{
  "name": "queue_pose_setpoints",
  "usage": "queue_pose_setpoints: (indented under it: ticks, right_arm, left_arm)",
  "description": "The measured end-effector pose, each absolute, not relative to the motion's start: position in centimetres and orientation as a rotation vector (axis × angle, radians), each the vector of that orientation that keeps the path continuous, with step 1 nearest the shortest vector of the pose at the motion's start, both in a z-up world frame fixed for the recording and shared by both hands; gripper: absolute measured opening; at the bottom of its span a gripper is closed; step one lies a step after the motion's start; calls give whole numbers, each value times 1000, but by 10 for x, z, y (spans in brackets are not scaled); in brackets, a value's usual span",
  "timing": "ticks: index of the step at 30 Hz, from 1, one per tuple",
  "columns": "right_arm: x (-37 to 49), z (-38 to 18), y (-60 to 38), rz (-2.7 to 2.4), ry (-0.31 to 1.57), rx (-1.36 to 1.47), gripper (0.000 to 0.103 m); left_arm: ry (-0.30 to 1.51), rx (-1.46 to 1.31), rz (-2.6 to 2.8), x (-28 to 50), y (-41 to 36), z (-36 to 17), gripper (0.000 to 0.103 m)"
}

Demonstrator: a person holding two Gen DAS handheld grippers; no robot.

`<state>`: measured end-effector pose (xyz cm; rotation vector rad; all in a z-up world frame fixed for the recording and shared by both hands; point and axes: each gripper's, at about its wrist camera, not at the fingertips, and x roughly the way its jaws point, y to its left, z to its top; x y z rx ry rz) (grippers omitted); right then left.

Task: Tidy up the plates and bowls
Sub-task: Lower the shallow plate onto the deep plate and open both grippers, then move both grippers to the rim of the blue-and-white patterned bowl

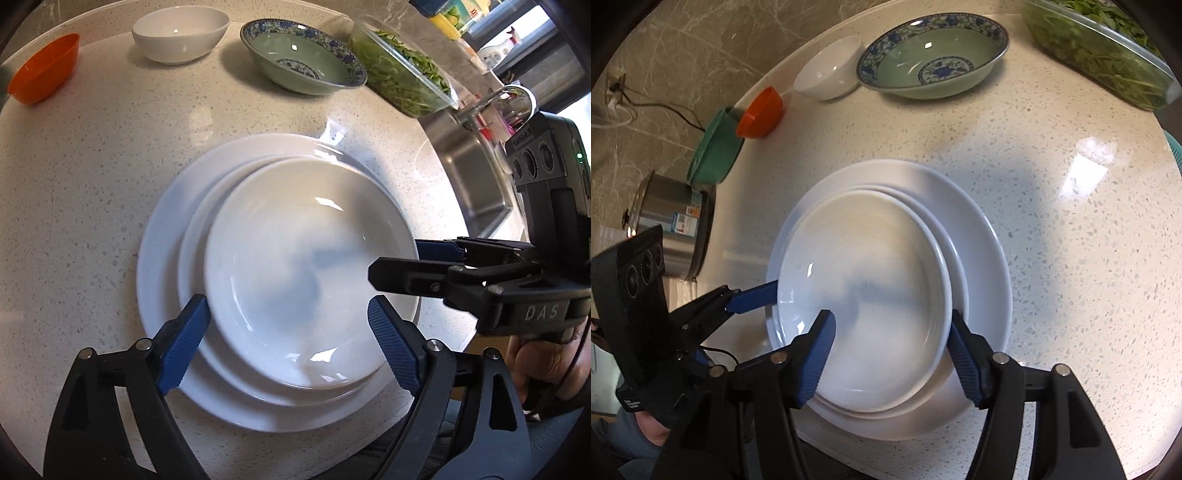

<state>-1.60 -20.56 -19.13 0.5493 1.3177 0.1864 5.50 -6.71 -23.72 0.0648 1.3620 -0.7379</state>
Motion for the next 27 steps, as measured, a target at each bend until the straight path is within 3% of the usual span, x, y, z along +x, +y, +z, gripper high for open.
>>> queue_pose_setpoints:
  ticks: [5, 8, 20, 27]
  right_arm:
    - [-23, -180, -216, 194, 1258, 603, 68]
    - [-28, -171, -221, 211, 1209, 639, 79]
    - [-21, -161, -227, 249, 1120, 735, 80]
    - [-20, -162, -248, 166, 1080, 795, 80]
  left_arm:
    - [1339, 46, -749, 60, -61, -226, 89]
    - [1328, 10, -756, 62, -51, -219, 94]
    - [1299, -169, -625, 94, 17, -209, 94]
    - [1307, -198, -649, 113, 14, -211, 94]
